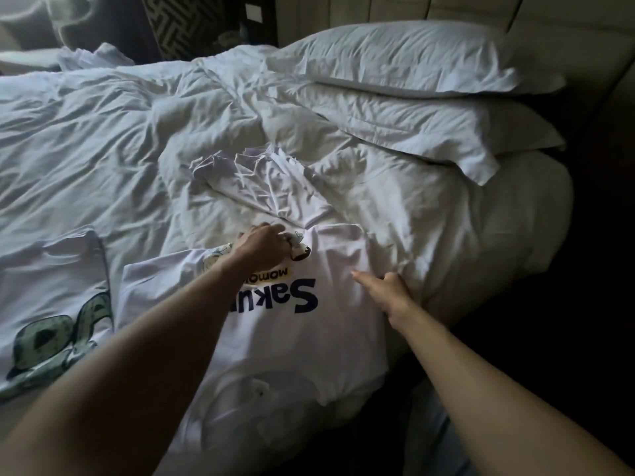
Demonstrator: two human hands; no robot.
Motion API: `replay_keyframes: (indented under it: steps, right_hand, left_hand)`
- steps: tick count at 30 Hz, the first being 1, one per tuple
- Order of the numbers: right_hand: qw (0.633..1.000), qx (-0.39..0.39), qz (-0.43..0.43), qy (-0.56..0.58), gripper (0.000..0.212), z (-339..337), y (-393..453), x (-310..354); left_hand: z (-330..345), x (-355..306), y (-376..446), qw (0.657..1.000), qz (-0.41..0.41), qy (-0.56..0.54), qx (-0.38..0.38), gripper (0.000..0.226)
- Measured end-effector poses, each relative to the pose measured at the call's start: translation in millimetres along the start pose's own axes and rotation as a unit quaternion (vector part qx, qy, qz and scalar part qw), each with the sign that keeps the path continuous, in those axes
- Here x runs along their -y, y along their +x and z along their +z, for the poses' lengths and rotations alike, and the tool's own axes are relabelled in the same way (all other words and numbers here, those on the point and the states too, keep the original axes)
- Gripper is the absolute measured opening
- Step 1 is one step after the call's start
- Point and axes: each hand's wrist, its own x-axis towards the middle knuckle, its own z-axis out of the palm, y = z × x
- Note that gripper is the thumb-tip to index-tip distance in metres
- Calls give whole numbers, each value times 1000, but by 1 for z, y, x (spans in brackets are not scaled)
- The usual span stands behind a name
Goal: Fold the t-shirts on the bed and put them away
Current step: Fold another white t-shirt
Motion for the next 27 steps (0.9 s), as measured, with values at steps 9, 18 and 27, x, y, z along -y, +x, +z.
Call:
replay_keyframes:
  steps: [9, 18, 27]
  right_hand:
    - [974, 215, 63, 37, 69, -21, -23, -49]
    - [940, 305, 93, 121, 28, -48, -19, -39]
    - [964, 255, 4, 70, 36, -86, -8, -6]
  left_hand:
    - [29, -101, 48, 991, 97, 57, 77, 57]
    - [22, -123, 70, 989, 52, 9, 137, 10]
    - [-11, -134, 84, 982, 93, -148, 75, 30]
